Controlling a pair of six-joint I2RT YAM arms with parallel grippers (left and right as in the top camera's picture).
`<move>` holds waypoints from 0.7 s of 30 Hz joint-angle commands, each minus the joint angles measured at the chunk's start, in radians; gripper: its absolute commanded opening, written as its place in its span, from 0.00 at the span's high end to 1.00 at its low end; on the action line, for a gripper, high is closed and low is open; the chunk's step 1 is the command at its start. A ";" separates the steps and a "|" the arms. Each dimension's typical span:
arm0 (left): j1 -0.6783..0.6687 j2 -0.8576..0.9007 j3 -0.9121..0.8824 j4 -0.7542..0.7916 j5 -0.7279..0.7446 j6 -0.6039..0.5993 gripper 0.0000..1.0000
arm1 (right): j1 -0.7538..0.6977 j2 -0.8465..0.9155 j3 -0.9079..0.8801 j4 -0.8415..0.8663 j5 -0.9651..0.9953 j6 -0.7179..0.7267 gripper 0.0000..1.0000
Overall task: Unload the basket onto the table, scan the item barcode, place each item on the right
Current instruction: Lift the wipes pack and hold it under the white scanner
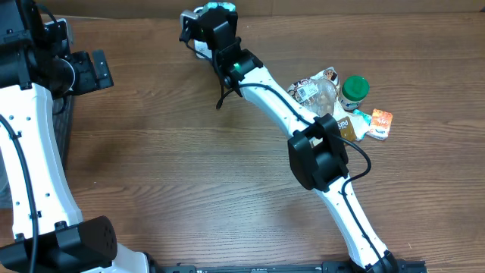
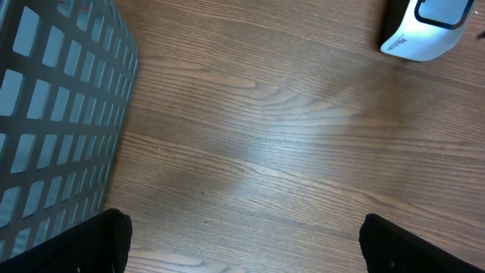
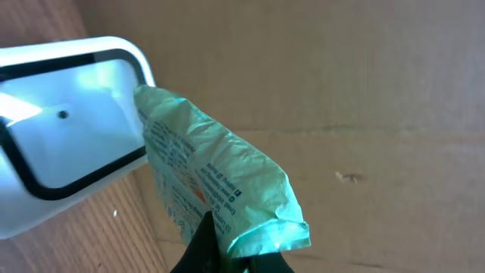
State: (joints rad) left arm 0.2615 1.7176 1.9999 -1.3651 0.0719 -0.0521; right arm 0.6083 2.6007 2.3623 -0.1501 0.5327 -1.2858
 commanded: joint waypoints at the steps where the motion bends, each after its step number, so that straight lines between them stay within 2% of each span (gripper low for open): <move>1: -0.007 -0.005 0.011 0.001 0.006 -0.007 0.00 | 0.018 -0.006 0.031 0.014 0.013 -0.026 0.96; 11: -0.007 -0.005 0.011 0.001 0.006 -0.007 0.01 | 0.019 -0.006 0.031 -0.023 0.013 -0.033 0.96; 17: -0.007 -0.005 0.011 0.001 0.006 -0.007 0.01 | 0.019 -0.006 0.031 0.016 0.055 -0.109 0.96; 21: -0.007 -0.005 0.011 0.001 0.006 -0.007 0.00 | 0.019 -0.006 0.031 0.041 0.077 -0.111 0.96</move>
State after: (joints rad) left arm 0.2615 1.7176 1.9999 -1.3651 0.0719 -0.0521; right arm 0.6289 2.6007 2.3623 -0.1295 0.5716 -1.3785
